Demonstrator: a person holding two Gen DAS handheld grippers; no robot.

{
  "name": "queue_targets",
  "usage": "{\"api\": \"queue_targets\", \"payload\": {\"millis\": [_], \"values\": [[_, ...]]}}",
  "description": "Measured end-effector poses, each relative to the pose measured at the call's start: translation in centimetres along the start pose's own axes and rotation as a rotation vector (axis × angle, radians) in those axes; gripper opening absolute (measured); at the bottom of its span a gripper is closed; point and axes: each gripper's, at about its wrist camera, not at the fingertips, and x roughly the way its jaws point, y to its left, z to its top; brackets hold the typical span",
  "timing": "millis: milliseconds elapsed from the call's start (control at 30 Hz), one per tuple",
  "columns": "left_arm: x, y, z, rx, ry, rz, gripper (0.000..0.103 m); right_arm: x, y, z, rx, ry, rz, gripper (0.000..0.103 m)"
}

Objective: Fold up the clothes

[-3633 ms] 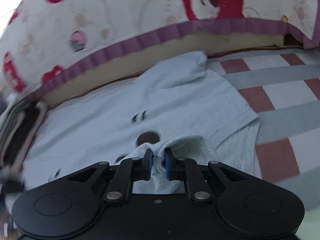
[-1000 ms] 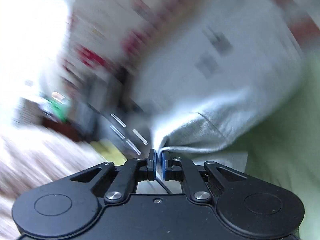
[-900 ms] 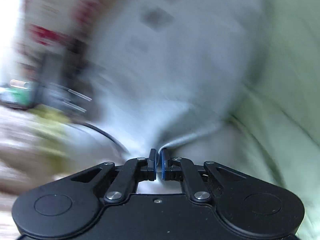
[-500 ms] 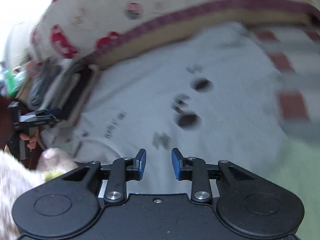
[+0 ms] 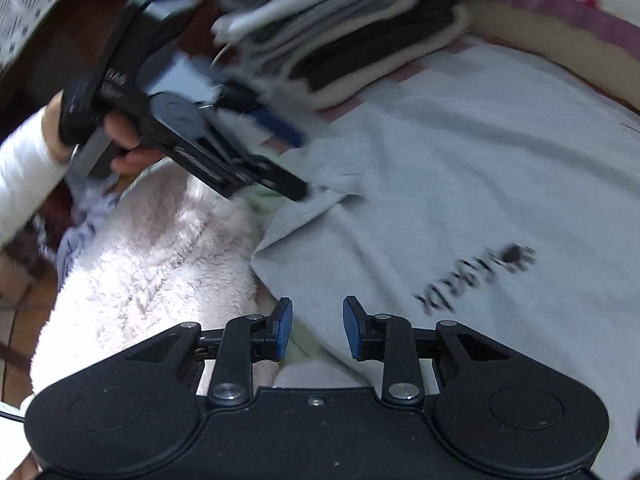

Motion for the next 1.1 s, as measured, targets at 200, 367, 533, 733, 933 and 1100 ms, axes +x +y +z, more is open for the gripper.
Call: {"api": "queue_targets", "payload": {"millis": [200, 367, 533, 733, 933, 1100], "values": [[5.0, -0.1, 1.2, 0.087, 0.13, -0.009, 0.066, 3.0, -0.4, -0.3, -0.003, 0.027, 0.024, 0.038], [4.3, 2.1, 1.1, 0.063, 0.063, -0.161, 0.015, 4.9, -1.3, 0.7, 0.124, -0.04, 0.097, 0.039], [2.1, 4.9, 0.4, -0.058, -0.025, -0.125, 0.008, 6.4, -2.1, 2.5, 0.235, -0.084, 0.173, 0.056], [0.3, 10.1, -1.6, -0.333, -0.117, -0.228, 0.008, 10.0, -0.8, 4.5, 0.137, -0.088, 0.022, 0.058], [-1.3, 12.2, -4.0, -0.477, -0.249, -0.347, 0.007, 10.6, -1.1, 5.8, 0.149, -0.164, 0.116, 0.036], [-2.6, 11.9, -5.9, -0.461, -0.3, -0.141, 0.008, 9.9, -0.5, 5.8, 0.171, -0.195, 0.215, 0.007]]}}
